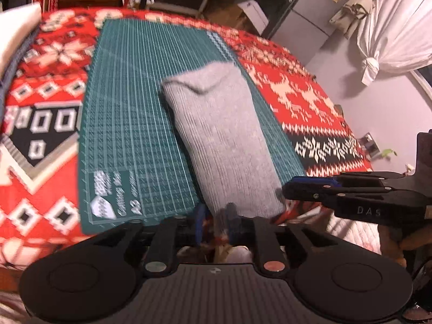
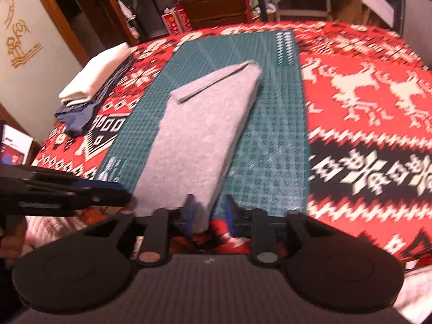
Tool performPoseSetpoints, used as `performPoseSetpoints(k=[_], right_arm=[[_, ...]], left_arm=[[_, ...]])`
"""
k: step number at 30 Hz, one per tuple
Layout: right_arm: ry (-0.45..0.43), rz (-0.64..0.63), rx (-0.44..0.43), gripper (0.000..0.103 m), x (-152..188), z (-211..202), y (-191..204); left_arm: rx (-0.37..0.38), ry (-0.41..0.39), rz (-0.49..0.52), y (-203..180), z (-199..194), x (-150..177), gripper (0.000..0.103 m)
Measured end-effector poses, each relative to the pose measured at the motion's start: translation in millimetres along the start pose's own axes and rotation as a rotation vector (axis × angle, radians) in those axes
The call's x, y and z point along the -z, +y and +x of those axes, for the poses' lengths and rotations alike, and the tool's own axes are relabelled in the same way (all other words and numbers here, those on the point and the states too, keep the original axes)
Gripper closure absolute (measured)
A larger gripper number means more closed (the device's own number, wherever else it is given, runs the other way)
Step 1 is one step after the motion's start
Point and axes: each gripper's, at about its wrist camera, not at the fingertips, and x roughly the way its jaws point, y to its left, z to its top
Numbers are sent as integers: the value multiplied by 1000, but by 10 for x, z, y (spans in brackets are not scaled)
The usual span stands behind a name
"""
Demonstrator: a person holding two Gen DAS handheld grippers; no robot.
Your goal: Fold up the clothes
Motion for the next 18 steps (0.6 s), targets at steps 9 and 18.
performPoseSetpoints(k=[9, 18], right_arm=[[-3, -151, 180, 28, -173, 194, -226], [15, -190, 202, 1, -194, 457, -450]], left_arm=[[-230, -44, 178, 76, 114, -248, 32], [-295, 16, 286, 246, 464, -312, 12]])
